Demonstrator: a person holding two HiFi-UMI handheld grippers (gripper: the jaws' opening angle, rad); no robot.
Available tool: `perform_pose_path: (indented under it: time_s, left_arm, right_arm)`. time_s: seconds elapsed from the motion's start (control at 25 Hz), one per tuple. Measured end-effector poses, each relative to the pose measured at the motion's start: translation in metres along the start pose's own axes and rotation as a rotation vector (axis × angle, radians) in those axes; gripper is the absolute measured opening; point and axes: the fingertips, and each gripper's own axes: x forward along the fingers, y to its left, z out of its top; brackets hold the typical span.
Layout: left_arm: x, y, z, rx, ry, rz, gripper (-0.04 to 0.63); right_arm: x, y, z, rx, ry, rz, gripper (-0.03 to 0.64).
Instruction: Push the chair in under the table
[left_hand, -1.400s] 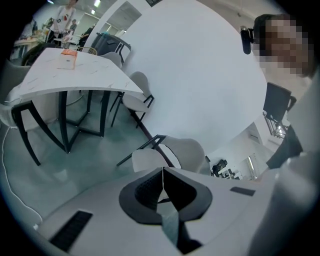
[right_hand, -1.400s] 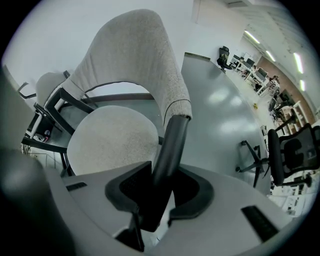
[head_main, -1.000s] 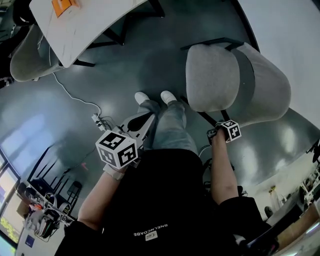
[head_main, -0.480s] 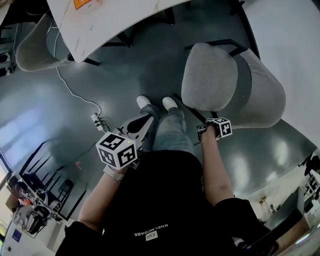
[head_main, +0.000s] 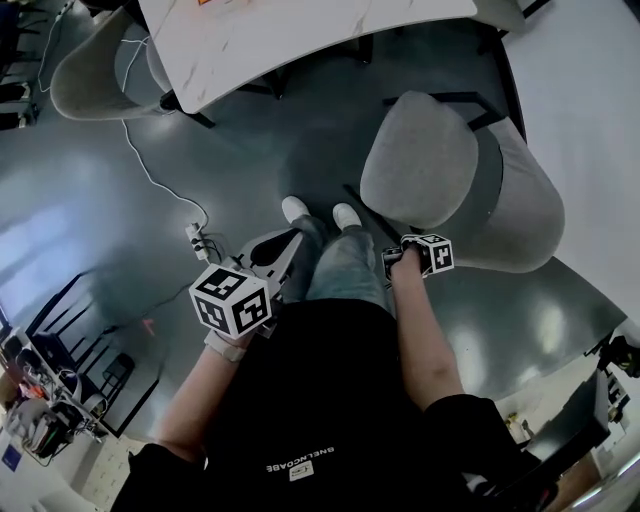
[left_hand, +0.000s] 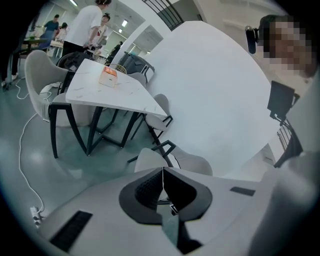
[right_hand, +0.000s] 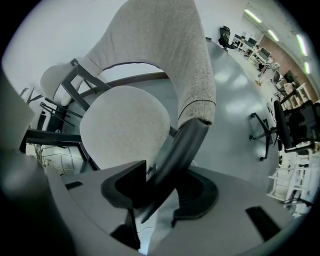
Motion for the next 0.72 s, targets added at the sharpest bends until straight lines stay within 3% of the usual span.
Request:
perform_pose_path:
  time_s: [0.48, 0.72]
  left_arm:
    - [-0.031, 0.025, 0.001, -0.018, -0.057, 0.034, 0.005]
    - [-0.042, 0.032, -0.001, -0.025, -0.082, 0.051, 0.005]
  right_arm:
    - [0.001, 0.063, -0.068, 0.133, 0.08, 0.065, 0.179]
    - [0.001, 0.103, -0.11, 0.199, 0.152, 0.147, 0.189]
